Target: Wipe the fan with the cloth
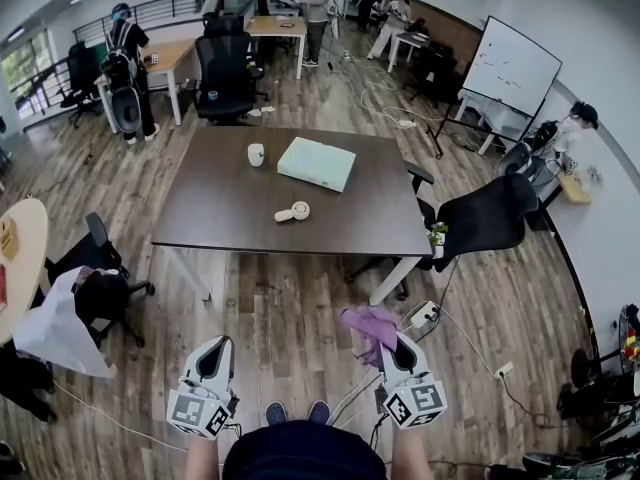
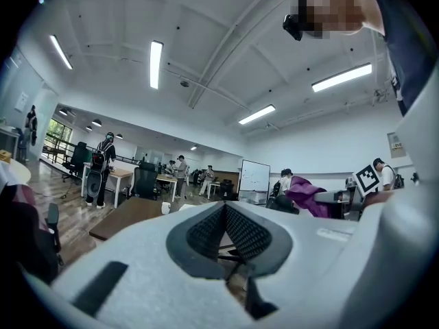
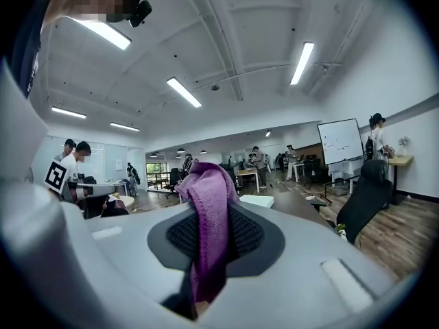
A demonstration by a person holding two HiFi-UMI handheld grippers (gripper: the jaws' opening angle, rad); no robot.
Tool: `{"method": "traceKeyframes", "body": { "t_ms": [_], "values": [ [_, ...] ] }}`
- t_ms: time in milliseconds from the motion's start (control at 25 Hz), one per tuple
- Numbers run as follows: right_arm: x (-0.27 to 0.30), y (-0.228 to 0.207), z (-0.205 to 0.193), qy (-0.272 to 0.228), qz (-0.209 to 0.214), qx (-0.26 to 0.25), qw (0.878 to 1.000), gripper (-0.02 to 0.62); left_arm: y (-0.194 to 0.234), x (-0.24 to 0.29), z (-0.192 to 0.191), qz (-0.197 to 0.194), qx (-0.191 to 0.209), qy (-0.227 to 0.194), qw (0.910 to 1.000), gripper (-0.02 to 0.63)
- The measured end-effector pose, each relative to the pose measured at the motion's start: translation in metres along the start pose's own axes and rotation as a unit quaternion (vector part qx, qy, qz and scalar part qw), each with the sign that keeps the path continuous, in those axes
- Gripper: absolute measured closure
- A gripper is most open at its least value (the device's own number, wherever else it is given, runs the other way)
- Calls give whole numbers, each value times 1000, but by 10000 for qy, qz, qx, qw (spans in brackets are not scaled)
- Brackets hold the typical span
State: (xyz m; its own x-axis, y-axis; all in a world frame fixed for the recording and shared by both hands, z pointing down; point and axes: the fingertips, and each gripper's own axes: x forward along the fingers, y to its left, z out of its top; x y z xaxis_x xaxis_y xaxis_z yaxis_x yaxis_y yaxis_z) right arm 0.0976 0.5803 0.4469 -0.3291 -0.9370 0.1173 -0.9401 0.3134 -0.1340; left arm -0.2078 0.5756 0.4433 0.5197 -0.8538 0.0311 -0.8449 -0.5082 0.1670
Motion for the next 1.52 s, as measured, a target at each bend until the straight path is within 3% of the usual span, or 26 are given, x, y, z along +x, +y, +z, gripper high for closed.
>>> {"method": "traceKeyframes", "body": {
  "t_ms": [280,800,1520],
  "values": [
    [-5,17,-8,-60,-197,76,9998,522,16,-13,-2,32,54,37,10000,612],
    [-10,34,-26,-22,-430,33,9991,520,13,-5,-11,-530,-48,16,9986,612],
    [101,-1,-24,0,-210,-563,9982,520,57,91,-8,-335,253,-45,9991,611]
  ]
}}
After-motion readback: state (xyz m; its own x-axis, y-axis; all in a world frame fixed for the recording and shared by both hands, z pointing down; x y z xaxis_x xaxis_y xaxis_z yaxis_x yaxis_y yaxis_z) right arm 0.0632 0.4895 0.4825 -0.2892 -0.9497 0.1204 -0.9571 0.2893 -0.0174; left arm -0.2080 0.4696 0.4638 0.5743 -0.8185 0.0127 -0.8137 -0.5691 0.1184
